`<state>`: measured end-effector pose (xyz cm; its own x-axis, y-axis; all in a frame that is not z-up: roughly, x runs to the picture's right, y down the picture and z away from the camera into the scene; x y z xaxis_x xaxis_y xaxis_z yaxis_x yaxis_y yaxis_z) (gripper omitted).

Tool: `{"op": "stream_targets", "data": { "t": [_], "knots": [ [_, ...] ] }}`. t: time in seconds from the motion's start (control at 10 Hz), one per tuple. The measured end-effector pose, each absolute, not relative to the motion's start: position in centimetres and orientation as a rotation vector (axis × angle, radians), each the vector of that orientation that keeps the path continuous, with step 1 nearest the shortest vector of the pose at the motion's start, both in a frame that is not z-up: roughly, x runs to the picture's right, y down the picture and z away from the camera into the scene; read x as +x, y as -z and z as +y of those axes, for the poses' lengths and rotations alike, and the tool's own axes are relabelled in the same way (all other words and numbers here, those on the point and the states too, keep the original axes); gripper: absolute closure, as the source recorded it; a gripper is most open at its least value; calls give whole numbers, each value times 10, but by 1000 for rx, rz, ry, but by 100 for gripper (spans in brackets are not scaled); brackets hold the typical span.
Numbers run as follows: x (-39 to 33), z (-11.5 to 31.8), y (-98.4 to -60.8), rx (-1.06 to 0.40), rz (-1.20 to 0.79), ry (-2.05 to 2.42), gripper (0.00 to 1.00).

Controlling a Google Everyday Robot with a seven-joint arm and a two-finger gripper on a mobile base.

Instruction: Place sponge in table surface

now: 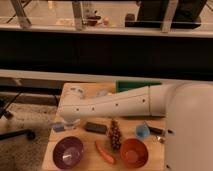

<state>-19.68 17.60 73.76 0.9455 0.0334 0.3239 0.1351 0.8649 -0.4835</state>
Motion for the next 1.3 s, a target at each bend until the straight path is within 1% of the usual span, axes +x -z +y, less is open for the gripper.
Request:
{"op": "stream_targets", "data": {
  "t": [0.9, 1.3],
  "knots": [
    [-177, 184, -783, -551, -292, 23, 100],
    [-165, 196, -793, -572, -279, 10, 100]
  ]
}}
